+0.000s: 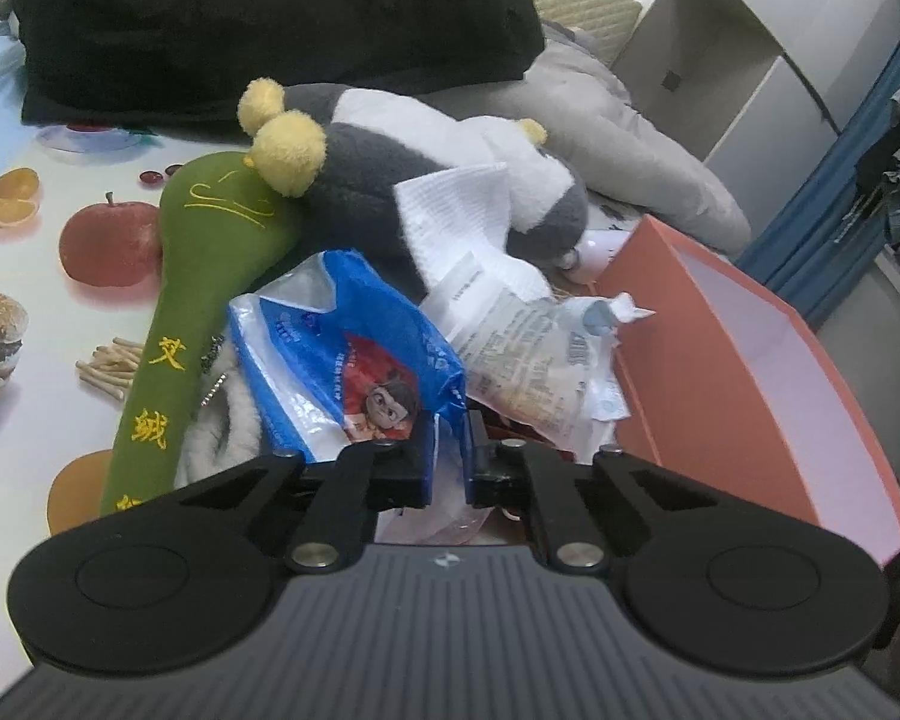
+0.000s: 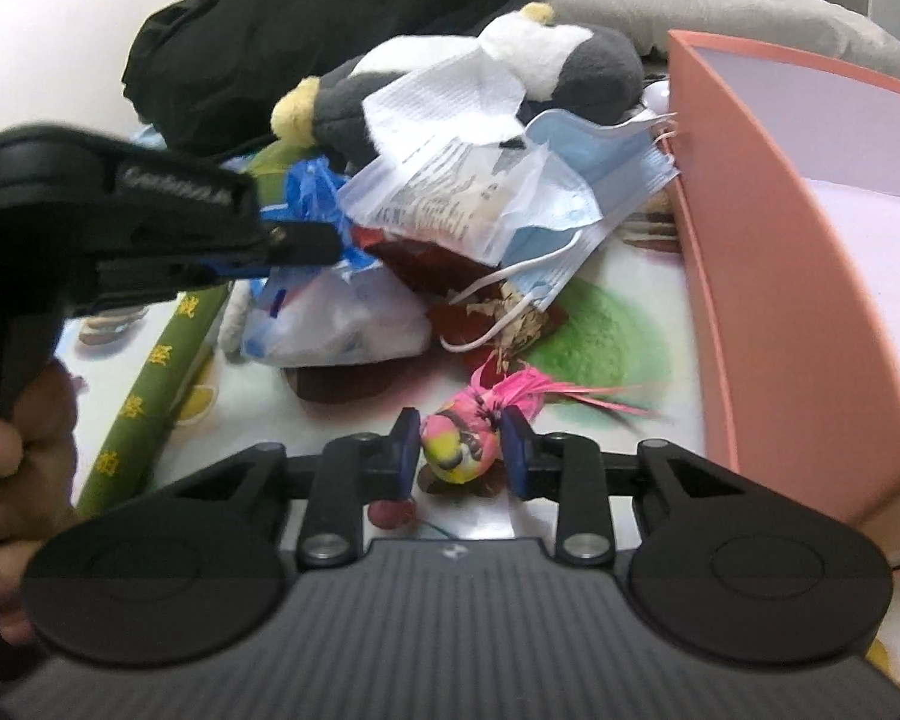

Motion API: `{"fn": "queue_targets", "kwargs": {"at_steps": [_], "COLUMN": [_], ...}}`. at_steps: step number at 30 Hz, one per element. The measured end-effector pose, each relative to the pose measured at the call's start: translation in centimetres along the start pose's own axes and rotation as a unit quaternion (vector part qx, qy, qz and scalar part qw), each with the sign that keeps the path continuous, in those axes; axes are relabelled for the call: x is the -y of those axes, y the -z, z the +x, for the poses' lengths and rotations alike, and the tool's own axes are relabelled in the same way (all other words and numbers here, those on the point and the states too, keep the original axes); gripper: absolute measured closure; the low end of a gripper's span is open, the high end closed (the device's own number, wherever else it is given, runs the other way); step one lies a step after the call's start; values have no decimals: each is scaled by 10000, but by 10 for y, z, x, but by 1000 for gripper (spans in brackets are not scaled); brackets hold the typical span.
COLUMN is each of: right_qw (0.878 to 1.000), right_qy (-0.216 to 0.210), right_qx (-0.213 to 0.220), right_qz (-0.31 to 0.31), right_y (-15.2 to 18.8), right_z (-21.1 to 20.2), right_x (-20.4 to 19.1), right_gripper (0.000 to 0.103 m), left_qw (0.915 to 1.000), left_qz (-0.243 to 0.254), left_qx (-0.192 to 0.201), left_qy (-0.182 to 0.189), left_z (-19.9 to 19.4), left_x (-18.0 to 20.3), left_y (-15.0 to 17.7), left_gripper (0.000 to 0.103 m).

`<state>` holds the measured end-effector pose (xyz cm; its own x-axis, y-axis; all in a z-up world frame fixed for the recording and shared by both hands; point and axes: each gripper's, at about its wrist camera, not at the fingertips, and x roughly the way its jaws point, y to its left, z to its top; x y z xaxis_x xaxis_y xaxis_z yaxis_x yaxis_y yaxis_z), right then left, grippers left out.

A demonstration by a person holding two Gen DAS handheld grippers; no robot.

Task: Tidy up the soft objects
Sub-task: 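Grasp the blue plastic bag with the left tool while the right tool grasps the pink-feathered ball toy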

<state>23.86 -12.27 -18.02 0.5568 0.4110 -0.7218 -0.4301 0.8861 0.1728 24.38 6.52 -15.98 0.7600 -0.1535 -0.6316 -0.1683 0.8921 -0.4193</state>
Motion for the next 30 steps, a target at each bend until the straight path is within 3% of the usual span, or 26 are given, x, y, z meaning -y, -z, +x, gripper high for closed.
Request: {"fn": "queue_targets", "kwargs": {"at_steps": [14, 20, 26, 28, 30], "right_qw": [9998, 9993, 9987, 9981, 9976], "right_qy": [-82, 16, 134, 135, 82], "right_qx": [-150, -364, -418, -437, -430], "right_qz": [-59, 15, 244, 404, 540], "right_y": [18, 28, 33, 35, 35], "right_z": [-34, -40, -48, -52, -54], "right_x": [0, 4, 11, 15, 17], "right_gripper": [71, 71, 68, 66, 66], "left_qw": [9994, 9965, 9954, 9949, 9936], "left_qz": [-85, -529, -667, -740, -834], "left_qx": [-274, -591, -675, -681, -752], "left_qy": [167, 278, 126, 4, -84], "left_z": [-58, -78, -97, -102, -105], "left_x": [11, 7, 3, 1, -3], "left_y": [37, 60, 72, 74, 73], "left_gripper": [96, 96, 96, 94, 75]}}
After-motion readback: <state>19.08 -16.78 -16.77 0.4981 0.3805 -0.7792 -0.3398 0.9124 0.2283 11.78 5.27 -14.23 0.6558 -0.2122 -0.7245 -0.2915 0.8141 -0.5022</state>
